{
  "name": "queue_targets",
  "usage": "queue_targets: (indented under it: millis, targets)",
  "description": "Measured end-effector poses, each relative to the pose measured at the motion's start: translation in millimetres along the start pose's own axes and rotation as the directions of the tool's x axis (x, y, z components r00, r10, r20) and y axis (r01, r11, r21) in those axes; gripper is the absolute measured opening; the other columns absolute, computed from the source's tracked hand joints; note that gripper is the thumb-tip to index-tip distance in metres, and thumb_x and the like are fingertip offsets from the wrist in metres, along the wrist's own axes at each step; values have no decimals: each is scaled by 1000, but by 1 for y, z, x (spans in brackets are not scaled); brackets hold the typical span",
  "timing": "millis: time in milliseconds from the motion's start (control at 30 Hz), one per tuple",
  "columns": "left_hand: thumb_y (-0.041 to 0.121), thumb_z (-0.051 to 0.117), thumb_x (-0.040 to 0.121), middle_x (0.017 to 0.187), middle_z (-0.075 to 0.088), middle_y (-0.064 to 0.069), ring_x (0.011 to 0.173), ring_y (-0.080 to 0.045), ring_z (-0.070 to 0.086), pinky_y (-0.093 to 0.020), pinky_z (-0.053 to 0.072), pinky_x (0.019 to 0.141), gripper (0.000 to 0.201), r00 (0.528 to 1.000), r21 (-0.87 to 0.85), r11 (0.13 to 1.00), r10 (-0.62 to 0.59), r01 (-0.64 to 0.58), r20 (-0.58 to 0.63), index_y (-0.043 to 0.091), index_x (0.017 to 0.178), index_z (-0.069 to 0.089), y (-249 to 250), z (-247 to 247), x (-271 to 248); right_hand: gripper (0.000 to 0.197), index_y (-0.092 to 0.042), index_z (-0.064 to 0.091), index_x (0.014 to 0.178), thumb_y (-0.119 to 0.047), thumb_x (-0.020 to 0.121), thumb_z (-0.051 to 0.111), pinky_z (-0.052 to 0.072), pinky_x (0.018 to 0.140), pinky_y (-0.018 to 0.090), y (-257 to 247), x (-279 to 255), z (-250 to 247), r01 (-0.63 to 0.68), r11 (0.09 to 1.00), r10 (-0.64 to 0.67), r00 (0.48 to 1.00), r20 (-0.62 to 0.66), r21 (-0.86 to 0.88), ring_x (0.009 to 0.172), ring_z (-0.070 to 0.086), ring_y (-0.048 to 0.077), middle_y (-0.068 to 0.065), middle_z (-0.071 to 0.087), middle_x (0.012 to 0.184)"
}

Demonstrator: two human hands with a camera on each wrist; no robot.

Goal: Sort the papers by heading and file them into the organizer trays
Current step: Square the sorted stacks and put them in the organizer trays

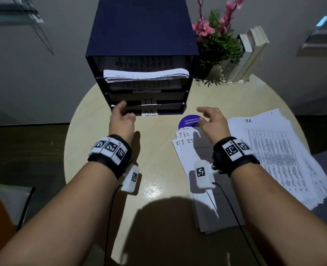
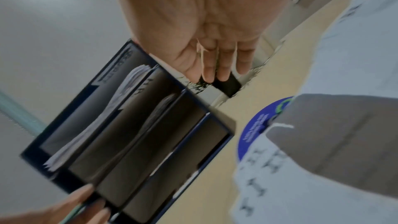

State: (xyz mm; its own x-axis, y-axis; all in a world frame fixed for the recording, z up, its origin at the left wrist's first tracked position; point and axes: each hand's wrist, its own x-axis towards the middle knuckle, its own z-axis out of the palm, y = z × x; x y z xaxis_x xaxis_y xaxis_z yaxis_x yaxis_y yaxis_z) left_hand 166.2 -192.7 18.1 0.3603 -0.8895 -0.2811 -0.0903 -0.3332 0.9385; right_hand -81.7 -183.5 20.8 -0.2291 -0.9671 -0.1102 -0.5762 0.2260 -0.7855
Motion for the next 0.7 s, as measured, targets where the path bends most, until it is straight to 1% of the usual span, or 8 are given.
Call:
queue_targets:
  millis: [133,200,267,367,433,500,600,700]
  targets:
    - [25,57,95,123,60,-6,110,-25,60,-46,49,102,40,931,220,947,-283,233,231,21,135,53,-43,27,-35,36,-11,61,130,-11,94,55,38,97,26,59,-10,-35,-200,950,204,979,-10,-239,121,55,30,13,53,135]
    - [32,62,85,107,63,-11,101,-29,62,-51,52,97,28,874,330,904,-376,272,308,18,109,65,-66,43,-50,35,-5,58,128,-14,96,46,38,95,29,90,-16,-55,-301,896,322,947,12,-326,124,51,33,15,51,133]
    - [37,58,72,87,58,-13,85,-28,57,-54,51,86,19,829,400,877,-421,268,367,19,75,60,-80,58,-65,38,-3,57,120,-20,93,36,39,91,35,115,-23,-72,-382,828,416,909,-7,-412,124,48,37,18,48,130]
    - [37,56,65,74,55,-13,76,-27,51,-42,44,74,22,795,461,844,-468,274,385,15,66,54,-88,79,-87,35,-3,53,124,-19,94,47,45,96,44,137,-37,-89,-503,712,533,841,-90,-490,121,48,43,23,44,134]
    - [27,63,59,66,55,-13,68,-28,53,-39,44,69,20,781,468,821,-513,326,356,9,61,54,-82,90,-104,39,-1,51,128,-21,94,51,46,97,44,143,-44,-89,-503,693,558,828,-58,-517,120,50,42,24,45,135]
    - [20,66,58,65,56,-14,63,-28,54,-37,42,65,19,757,466,801,-555,375,345,5,65,57,-72,100,-124,42,0,48,130,-22,94,52,45,98,44,147,-48,-84,-474,714,549,836,-8,-515,122,48,42,23,42,137]
    - [22,61,73,72,59,-12,62,-27,54,-29,39,62,19,726,564,738,-610,372,319,4,79,57,-64,115,-147,44,0,45,131,-22,94,53,43,97,42,147,-53,-78,-412,724,511,859,29,-553,125,44,41,23,36,138]
    - [27,56,84,112,47,-8,97,-29,56,-31,45,76,34,806,669,678,-557,303,200,10,111,43,-64,129,-165,41,-1,45,130,-19,93,53,44,94,40,149,-54,-78,-365,738,481,875,62,-567,123,45,39,22,34,136]
